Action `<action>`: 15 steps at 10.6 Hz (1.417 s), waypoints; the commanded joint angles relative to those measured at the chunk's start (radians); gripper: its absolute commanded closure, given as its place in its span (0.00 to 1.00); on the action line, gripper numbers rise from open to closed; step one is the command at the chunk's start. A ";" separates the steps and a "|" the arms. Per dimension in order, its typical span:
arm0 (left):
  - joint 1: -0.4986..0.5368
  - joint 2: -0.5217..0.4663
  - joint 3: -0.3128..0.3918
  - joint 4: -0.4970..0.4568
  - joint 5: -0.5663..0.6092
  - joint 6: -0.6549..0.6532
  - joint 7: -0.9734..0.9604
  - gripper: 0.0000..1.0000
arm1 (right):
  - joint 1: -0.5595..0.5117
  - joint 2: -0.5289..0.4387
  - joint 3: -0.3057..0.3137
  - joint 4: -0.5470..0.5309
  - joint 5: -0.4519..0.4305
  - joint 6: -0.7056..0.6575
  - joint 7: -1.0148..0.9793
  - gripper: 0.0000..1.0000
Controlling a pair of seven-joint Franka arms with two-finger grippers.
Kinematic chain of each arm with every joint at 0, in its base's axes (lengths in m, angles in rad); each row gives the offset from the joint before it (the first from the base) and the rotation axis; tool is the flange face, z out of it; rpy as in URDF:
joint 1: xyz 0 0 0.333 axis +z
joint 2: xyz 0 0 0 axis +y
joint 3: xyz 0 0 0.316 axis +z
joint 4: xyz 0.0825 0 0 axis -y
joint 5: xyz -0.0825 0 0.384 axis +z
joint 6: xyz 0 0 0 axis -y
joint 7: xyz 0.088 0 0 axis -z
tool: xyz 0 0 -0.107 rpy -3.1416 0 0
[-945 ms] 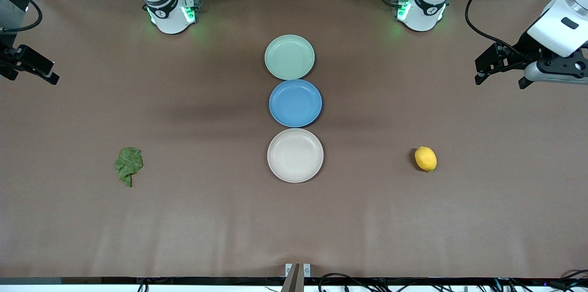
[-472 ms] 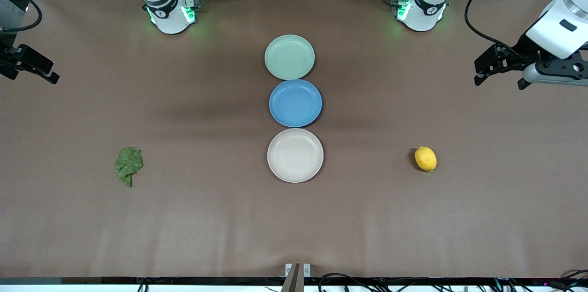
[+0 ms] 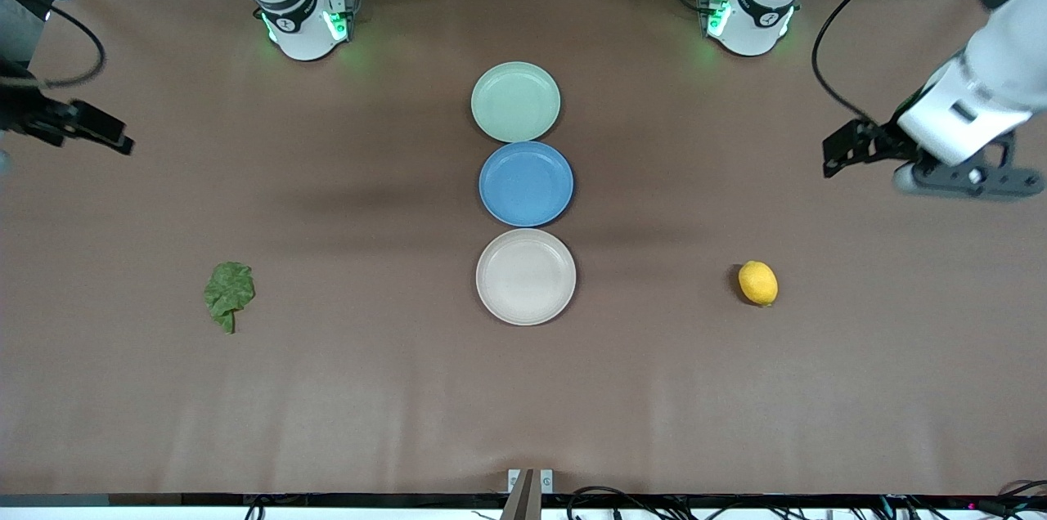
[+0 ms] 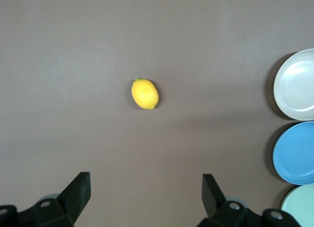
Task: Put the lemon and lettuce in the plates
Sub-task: 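Reach the left gripper to the lemon while the right gripper reaches the lettuce, then grasp the lemon with the left gripper while the right gripper grasps the lettuce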
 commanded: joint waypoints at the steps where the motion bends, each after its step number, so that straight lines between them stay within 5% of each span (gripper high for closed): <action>1: 0.005 0.096 -0.003 0.003 -0.002 0.038 -0.006 0.00 | -0.019 0.104 0.006 -0.066 0.004 0.102 -0.008 0.00; 7: 0.023 0.213 0.002 -0.213 0.001 0.391 -0.036 0.00 | -0.045 0.280 0.002 -0.298 -0.012 0.556 -0.030 0.00; 15: 0.023 0.514 0.022 -0.210 0.023 0.689 -0.124 0.00 | -0.077 0.503 0.002 -0.304 -0.006 0.906 -0.089 0.00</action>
